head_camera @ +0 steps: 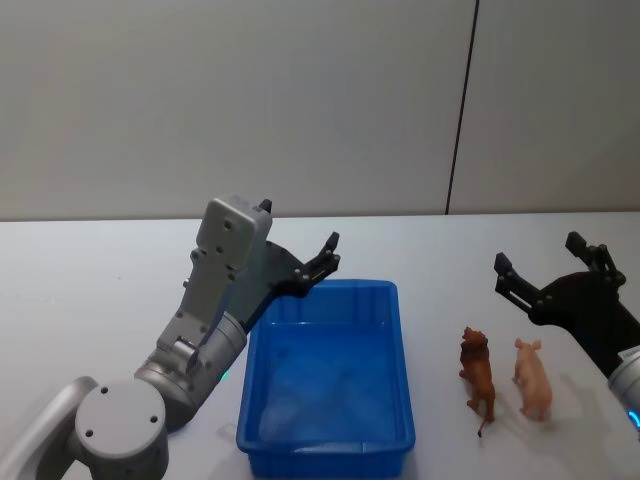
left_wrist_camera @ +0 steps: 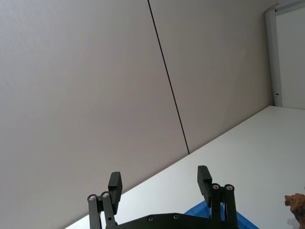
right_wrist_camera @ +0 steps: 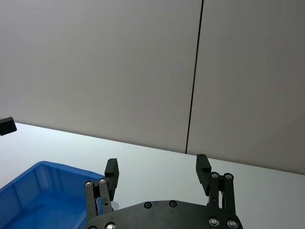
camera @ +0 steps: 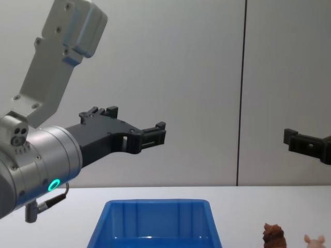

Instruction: Pick up the two dolls from the table and place them into the box.

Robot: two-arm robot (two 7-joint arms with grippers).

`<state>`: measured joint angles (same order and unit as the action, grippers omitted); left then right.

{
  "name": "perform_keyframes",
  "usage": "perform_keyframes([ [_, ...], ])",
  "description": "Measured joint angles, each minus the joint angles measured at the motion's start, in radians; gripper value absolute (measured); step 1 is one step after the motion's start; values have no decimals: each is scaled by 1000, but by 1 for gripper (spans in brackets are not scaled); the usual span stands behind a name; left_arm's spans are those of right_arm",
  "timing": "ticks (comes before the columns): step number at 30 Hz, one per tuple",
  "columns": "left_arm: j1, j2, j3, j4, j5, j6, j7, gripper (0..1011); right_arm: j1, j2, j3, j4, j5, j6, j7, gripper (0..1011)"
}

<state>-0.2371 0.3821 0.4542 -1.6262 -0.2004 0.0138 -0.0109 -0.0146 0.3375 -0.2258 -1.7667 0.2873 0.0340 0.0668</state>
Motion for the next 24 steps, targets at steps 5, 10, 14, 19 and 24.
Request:
perform_keyframes([
  [5,0,0,0,0,0,0,0,1001,0,0,0,0,0,0,0,1001],
  [10,0,0,0,0,0,0,0,1001,0,0,0,0,0,0,0,1001],
  [14,0,0,0,0,0,0,0,1001,0,0,0,0,0,0,0,1001],
  [19,0,0,0,0,0,0,0,1001,0,0,0,0,0,0,0,1001],
  [24,0,0,0,0,0,0,0,1001,0,0,0,0,0,0,0,1001],
])
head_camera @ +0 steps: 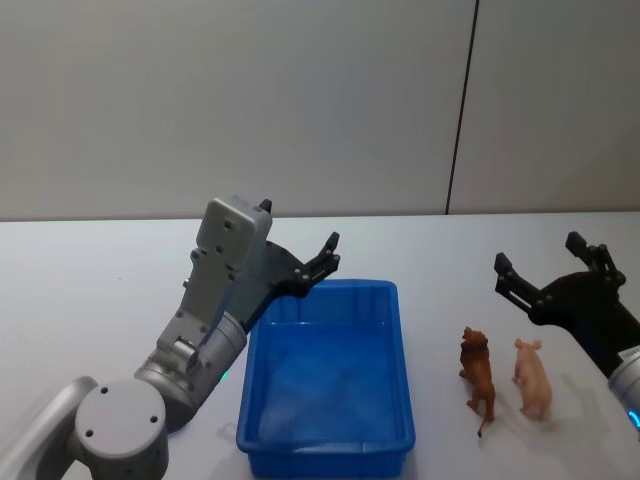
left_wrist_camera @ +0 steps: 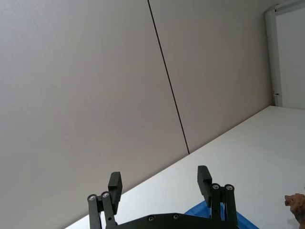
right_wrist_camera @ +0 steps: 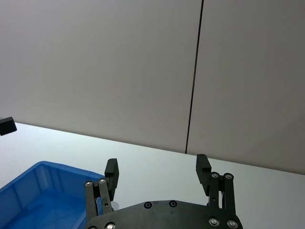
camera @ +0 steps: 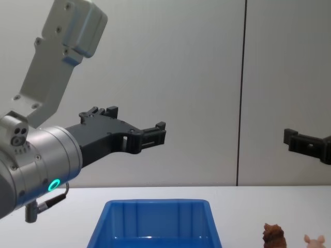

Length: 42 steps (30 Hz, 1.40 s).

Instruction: Pick up the two dolls from the table and place them into the box.

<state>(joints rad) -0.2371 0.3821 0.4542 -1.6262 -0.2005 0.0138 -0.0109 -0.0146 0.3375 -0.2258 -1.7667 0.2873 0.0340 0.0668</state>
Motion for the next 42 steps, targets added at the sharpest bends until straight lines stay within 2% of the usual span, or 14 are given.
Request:
perform_keyframes([
  [16,0,0,0,0,0,0,0,1001,6,-1,5,11,-2,15,-5,1001],
  [24,0,0,0,0,0,0,0,1001,17,-4,11,37,-9,63,-25,1001],
  [30,0,0,0,0,0,0,0,1001,24,-8,14,63,-17,118,-48,1001],
  [42,0,0,0,0,0,0,0,1001,19,-22,8,96,-33,199,-92,1001],
])
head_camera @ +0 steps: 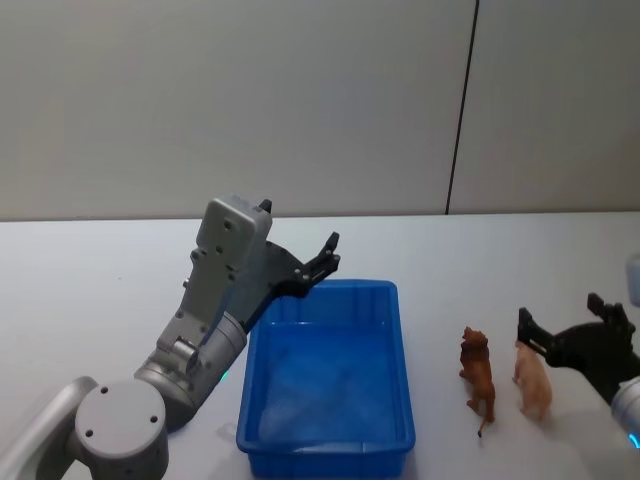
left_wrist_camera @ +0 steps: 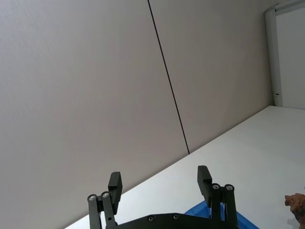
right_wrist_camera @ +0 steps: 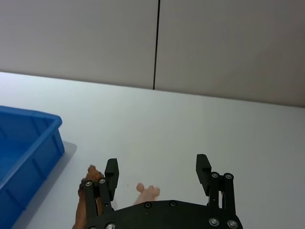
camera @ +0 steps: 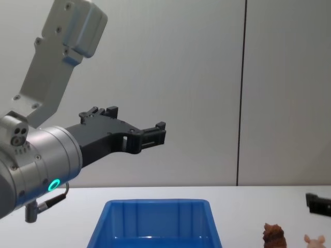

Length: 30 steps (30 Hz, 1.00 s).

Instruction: Pick up the two dolls from the table and place them into the box.

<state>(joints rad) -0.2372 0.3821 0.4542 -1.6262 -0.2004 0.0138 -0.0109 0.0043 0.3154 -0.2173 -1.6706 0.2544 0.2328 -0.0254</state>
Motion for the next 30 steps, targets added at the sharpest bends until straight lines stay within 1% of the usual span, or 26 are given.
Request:
perform_keyframes([
  [7,0,0,0,0,0,0,0,1001,-14,-12,-11,7,-13,37,-28,1001],
  [17,0,0,0,0,0,0,0,1001,-27,-29,-23,20,-31,70,-56,1001],
  [30,0,0,0,0,0,0,0,1001,-21,-52,-33,62,-54,77,-57,1001],
])
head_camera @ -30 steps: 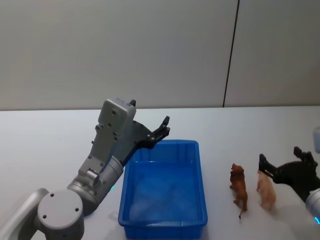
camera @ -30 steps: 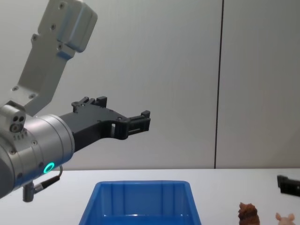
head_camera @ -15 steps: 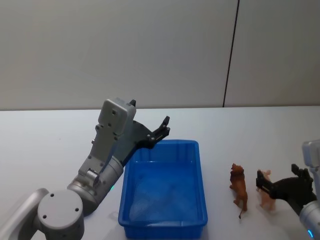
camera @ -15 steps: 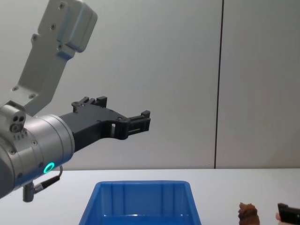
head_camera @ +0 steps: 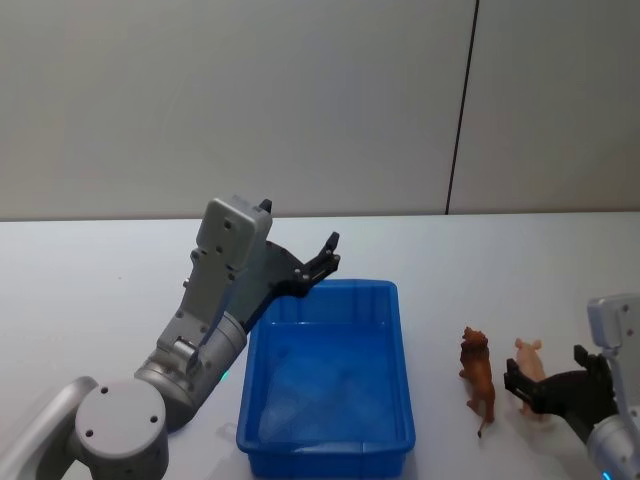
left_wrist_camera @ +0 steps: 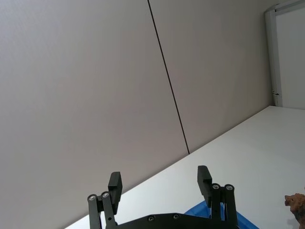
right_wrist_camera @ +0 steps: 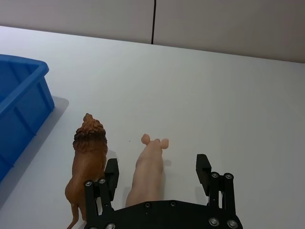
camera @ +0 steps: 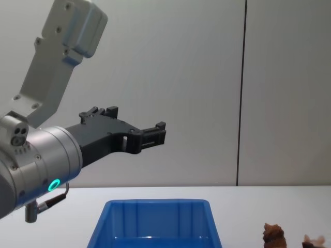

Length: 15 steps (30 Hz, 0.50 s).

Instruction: Pick up the two dolls from the table and place them into the box.

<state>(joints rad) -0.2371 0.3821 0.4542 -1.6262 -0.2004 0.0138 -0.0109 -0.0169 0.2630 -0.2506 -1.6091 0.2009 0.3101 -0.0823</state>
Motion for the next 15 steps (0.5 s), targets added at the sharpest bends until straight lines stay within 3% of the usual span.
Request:
perform_keyframes([
  [15,0,0,0,0,0,0,0,1001,19,-22,-5,55,-15,0,10,979],
])
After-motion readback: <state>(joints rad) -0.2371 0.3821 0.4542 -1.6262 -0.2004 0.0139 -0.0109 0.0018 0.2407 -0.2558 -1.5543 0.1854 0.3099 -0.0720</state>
